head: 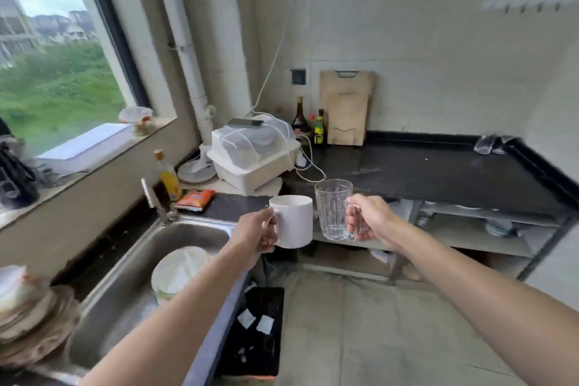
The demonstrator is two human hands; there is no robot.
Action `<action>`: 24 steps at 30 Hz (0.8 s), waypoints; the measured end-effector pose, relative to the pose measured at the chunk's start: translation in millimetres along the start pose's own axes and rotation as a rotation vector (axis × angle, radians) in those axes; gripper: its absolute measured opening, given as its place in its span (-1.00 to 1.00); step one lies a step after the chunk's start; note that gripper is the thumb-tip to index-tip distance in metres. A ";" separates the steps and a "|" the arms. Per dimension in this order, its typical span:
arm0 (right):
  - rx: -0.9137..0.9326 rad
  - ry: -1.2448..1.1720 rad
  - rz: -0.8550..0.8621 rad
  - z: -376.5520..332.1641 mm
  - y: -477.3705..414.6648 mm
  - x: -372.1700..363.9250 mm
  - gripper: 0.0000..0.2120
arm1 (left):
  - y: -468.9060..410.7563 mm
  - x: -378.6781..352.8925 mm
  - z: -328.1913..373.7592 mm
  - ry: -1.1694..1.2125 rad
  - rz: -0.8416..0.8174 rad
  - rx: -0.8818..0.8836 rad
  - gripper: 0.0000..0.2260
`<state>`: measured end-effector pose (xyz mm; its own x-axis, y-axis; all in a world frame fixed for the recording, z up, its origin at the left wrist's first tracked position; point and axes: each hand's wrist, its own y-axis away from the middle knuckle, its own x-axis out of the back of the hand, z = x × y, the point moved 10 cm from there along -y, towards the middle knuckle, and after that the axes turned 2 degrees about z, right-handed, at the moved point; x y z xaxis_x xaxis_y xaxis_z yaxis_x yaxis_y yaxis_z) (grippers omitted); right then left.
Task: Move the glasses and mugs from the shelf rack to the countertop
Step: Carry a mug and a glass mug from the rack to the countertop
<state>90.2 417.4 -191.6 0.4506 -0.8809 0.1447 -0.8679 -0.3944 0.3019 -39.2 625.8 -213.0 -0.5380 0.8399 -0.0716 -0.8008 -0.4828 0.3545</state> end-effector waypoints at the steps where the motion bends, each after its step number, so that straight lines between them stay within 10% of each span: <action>1: -0.017 0.002 0.027 4.8 -11.2 16.4 -0.72 | -17.7 -23.1 0.1 -0.007 -0.052 0.009 -0.73; 24: -0.233 -0.219 0.472 82.2 -159.6 424.3 -0.68 | -230.8 -528.9 -10.3 -0.359 -0.765 0.120 -0.72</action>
<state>402.7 85.2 -255.9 -0.0505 -0.9910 0.1236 -0.8846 0.1018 0.4552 427.5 290.4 -266.5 0.2720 0.9615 -0.0394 -0.8654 0.2623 0.4269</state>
